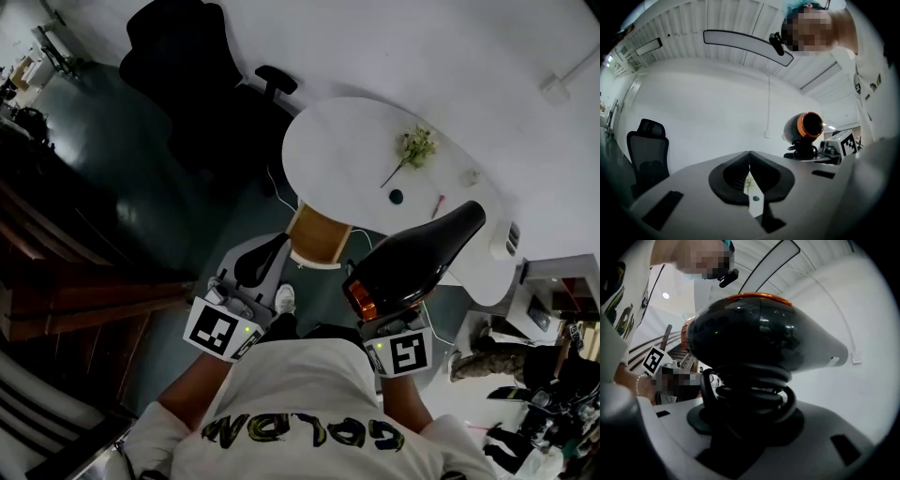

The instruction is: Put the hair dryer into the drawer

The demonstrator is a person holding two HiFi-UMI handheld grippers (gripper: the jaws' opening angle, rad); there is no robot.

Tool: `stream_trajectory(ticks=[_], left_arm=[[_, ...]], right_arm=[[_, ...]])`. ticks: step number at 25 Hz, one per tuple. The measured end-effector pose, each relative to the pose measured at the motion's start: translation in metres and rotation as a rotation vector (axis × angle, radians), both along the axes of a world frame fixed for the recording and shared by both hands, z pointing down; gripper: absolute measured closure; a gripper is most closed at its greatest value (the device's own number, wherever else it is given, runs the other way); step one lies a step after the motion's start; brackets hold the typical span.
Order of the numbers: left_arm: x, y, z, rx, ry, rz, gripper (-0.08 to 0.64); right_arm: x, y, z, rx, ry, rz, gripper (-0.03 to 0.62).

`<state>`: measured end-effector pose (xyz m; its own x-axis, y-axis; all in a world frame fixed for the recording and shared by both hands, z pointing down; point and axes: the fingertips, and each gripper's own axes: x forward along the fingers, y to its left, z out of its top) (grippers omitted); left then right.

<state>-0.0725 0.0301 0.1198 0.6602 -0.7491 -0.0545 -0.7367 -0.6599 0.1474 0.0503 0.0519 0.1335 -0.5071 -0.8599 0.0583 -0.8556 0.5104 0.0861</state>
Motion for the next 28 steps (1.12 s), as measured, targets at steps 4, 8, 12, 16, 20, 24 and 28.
stream_trajectory(ticks=[4, 8, 12, 16, 20, 24, 28], left_arm=[[-0.001, -0.020, 0.000, 0.005, -0.009, 0.028, 0.546], [0.009, -0.034, 0.003, 0.000, -0.013, 0.052, 0.546], [0.022, -0.046, 0.007, -0.012, -0.017, 0.071, 0.541], [0.036, -0.052, 0.017, -0.023, -0.015, 0.111, 0.502], [0.041, -0.054, 0.038, -0.078, -0.017, 0.163, 0.500], [0.047, -0.056, 0.063, -0.103, -0.048, 0.201, 0.497], [0.051, -0.053, 0.087, -0.135, -0.062, 0.240, 0.495]], right_arm=[[-0.005, -0.015, 0.004, -0.014, -0.008, 0.010, 0.352], [0.003, -0.028, 0.013, -0.031, 0.000, 0.010, 0.353], [0.011, -0.040, 0.025, -0.054, 0.035, -0.017, 0.353], [0.017, -0.046, 0.052, -0.114, 0.087, -0.060, 0.353], [0.015, -0.045, 0.091, -0.188, 0.167, -0.121, 0.353], [0.013, -0.039, 0.136, -0.288, 0.230, -0.187, 0.353], [0.002, -0.026, 0.175, -0.383, 0.272, -0.263, 0.353]])
